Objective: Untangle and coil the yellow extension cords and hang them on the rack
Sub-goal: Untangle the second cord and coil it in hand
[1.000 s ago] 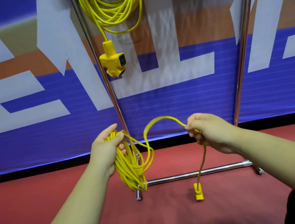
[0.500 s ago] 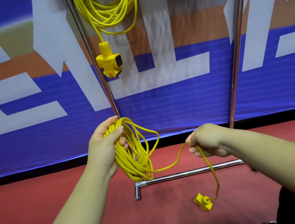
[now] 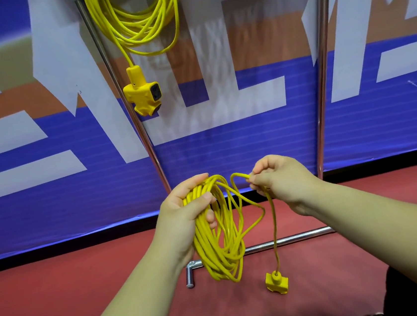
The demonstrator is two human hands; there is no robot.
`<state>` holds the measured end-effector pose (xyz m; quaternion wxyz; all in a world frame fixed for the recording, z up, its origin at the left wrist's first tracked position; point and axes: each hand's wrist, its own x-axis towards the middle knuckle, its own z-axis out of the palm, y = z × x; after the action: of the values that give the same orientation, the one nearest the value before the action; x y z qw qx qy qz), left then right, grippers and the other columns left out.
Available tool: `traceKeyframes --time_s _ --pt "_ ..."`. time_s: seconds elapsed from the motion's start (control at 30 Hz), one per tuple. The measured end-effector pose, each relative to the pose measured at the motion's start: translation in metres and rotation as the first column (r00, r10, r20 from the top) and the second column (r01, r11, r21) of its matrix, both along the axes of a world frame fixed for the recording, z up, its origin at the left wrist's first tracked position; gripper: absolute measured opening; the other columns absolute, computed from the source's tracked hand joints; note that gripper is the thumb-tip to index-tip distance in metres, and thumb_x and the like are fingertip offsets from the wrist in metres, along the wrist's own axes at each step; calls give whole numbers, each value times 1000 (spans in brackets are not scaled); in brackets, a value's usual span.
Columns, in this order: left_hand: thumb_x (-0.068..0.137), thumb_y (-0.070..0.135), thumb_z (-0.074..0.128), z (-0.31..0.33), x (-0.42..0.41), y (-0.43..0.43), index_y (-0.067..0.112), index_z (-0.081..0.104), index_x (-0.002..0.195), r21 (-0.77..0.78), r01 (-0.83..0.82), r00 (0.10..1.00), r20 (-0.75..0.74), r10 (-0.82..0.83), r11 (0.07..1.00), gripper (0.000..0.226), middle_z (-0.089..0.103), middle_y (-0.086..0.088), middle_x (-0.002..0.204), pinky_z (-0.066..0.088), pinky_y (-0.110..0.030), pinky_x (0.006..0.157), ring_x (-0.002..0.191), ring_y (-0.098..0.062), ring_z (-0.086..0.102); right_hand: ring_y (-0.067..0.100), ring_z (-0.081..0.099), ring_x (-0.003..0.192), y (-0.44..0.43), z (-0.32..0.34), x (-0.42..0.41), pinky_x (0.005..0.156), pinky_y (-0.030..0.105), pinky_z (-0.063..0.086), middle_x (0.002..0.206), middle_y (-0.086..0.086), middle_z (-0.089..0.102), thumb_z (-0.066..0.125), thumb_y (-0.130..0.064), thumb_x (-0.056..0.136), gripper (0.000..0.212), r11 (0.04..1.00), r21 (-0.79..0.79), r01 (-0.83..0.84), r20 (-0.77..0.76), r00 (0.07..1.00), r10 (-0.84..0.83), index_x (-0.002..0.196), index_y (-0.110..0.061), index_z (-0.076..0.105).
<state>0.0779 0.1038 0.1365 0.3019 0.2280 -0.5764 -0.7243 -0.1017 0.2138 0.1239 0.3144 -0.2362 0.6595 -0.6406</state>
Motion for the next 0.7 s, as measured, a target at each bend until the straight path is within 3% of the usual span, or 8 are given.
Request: traceKeyframes --time_s 0.23,0.33,0.4,0.5,0.6,0.7 --pt "99 3 50 -3 -8 3 19 69 123 68 69 997 13 -70 995 35 60 -17 79 44 -29 48 49 -21 50 21 65 72 12 25 13 70 33 50 81 19 70 70 4 86 21 974 -83 -213 -163 967 197 81 -11 56" --pt "101 7 50 -5 -11 5 24 71 123 -1 114 992 56 -114 993 35 56 -17 79 45 -30 50 50 -22 48 28 64 77 17 32 16 75 43 52 96 34 68 72 3 85 20 964 -70 -257 -204 950 239 81 -10 57" --pt "103 11 50 -7 -14 6 28 72 122 -81 135 986 112 -126 988 34 55 -16 80 47 -31 52 51 -22 48 29 68 78 20 35 17 82 47 55 95 38 66 73 4 84 21 961 -76 -267 -219 944 246 80 -9 57" --pt "104 13 50 -10 -16 7 33 71 123 -202 165 976 174 -130 965 34 54 -13 78 49 -35 57 54 -23 51 28 71 76 22 37 16 82 44 57 83 29 70 75 2 82 20 964 -59 -260 -261 936 237 78 -8 59" --pt "106 14 48 -11 -17 7 36 64 133 -324 228 952 270 -141 918 38 51 -11 67 50 -34 58 57 -22 53 22 71 72 23 39 13 75 37 56 62 8 67 76 2 82 18 966 -42 -256 -278 932 234 79 -6 60" --pt "105 16 49 -12 -18 7 34 64 130 -384 264 934 331 -135 885 34 54 -11 61 51 -33 58 56 -23 54 18 70 67 26 42 12 67 29 53 60 4 67 78 0 81 19 964 -12 -265 -310 918 248 78 -6 60"
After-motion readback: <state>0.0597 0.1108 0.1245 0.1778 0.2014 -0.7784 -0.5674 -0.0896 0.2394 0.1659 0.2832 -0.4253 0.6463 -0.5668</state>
